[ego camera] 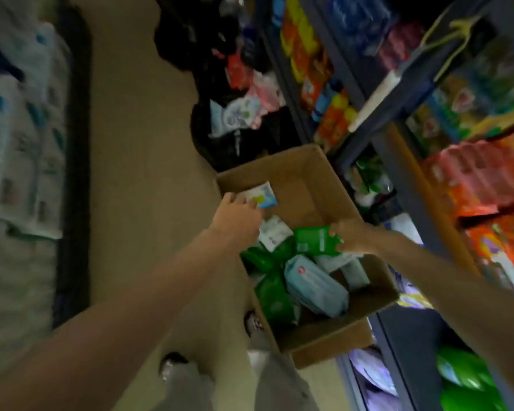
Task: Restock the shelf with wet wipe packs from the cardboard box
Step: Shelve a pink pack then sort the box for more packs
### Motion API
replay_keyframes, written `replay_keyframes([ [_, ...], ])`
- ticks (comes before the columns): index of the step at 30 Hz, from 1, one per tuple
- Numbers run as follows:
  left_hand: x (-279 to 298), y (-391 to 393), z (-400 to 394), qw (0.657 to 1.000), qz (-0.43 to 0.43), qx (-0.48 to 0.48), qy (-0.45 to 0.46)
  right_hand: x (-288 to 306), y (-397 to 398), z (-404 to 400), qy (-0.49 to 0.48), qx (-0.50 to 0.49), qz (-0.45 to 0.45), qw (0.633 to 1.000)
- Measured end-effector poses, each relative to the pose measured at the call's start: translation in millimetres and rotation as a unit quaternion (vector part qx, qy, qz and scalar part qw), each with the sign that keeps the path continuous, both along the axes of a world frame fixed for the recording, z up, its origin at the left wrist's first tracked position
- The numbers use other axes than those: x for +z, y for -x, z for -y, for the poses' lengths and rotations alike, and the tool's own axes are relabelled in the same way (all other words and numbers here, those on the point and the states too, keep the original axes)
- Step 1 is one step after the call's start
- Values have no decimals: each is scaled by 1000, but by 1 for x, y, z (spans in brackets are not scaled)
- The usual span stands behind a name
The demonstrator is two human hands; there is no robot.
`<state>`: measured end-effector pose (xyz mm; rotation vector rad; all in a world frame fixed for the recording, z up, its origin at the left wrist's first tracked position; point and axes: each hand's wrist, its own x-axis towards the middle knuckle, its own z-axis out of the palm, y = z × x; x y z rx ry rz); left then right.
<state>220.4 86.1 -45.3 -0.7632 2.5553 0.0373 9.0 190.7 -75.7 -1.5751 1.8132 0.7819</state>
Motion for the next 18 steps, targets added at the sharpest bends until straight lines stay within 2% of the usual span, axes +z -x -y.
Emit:
replay_keyframes([
  [6, -128, 43, -33, 994, 76, -36, -68, -134, 44, -18, -12, 134, -37, 990],
  [9, -186, 53, -36, 987, 108, -24, -117, -175, 51, -6, 2, 130, -65, 989],
  [11, -217, 57, -37, 974, 143, 64, -164, -197, 51, -1, -22, 105, -70, 992],
  [13, -235, 61, -32, 941, 155, 233, -192, -217, 48, -1, -39, 87, -75, 993],
  [15, -247, 69, -20, 893, 110, 383, -210, -233, 45, 0, -26, 79, -87, 993],
  [18, -256, 76, -8, 820, 17, 504, -270, -240, 39, 7, 13, 42, -82, 996],
])
